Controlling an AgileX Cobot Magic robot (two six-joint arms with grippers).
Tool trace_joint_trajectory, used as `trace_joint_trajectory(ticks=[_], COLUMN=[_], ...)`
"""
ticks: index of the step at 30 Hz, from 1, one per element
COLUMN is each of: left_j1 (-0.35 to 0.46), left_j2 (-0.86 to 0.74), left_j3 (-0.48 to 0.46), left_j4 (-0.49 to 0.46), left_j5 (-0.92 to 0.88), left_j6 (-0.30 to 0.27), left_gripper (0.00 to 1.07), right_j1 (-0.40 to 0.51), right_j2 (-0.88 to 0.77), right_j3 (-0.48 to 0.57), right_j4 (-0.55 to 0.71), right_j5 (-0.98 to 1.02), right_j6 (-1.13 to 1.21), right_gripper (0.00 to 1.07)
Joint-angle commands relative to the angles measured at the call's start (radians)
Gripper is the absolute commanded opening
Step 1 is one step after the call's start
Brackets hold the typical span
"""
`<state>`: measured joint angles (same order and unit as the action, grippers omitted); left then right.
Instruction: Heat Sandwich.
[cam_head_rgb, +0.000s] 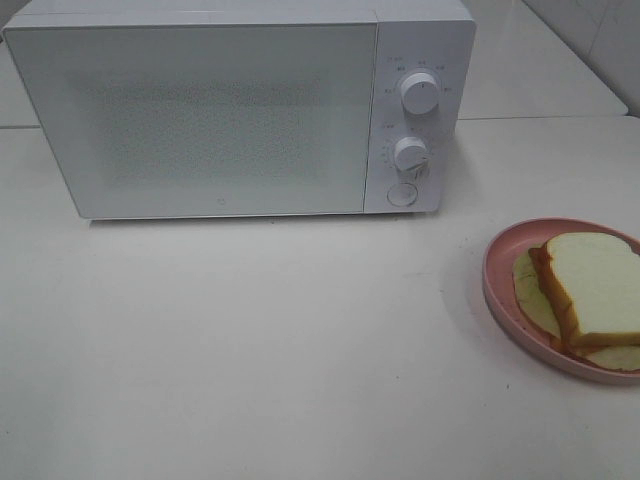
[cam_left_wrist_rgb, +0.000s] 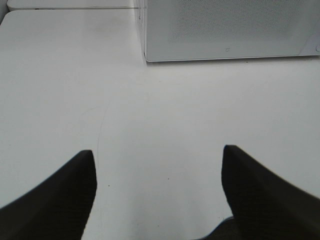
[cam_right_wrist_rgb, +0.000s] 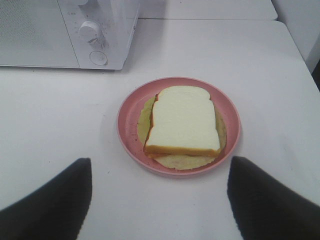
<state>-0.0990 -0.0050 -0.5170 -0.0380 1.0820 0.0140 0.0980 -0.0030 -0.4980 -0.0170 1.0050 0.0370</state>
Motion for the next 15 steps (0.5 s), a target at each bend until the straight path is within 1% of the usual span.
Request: trace_joint_trajectory(ticks=[1, 15], left_j1=[0.002, 0.002], left_j2=[-0.025, -0.025], left_j3=[0.003, 0.003], left_j4=[-0.01, -0.01], left_j5=[-0.012, -0.012], left_j6=[0.001, 0.001], left_gripper=[0.67, 0.67], right_j1=[-0.005, -0.005], right_j2=[-0.029, -0.029], right_j3=[0.003, 0.003], right_j4=[-0.008, -0.008], right_j5=[-0.009, -0.009], right_j6=[-0.001, -0.001], right_gripper=[0.74, 0.74])
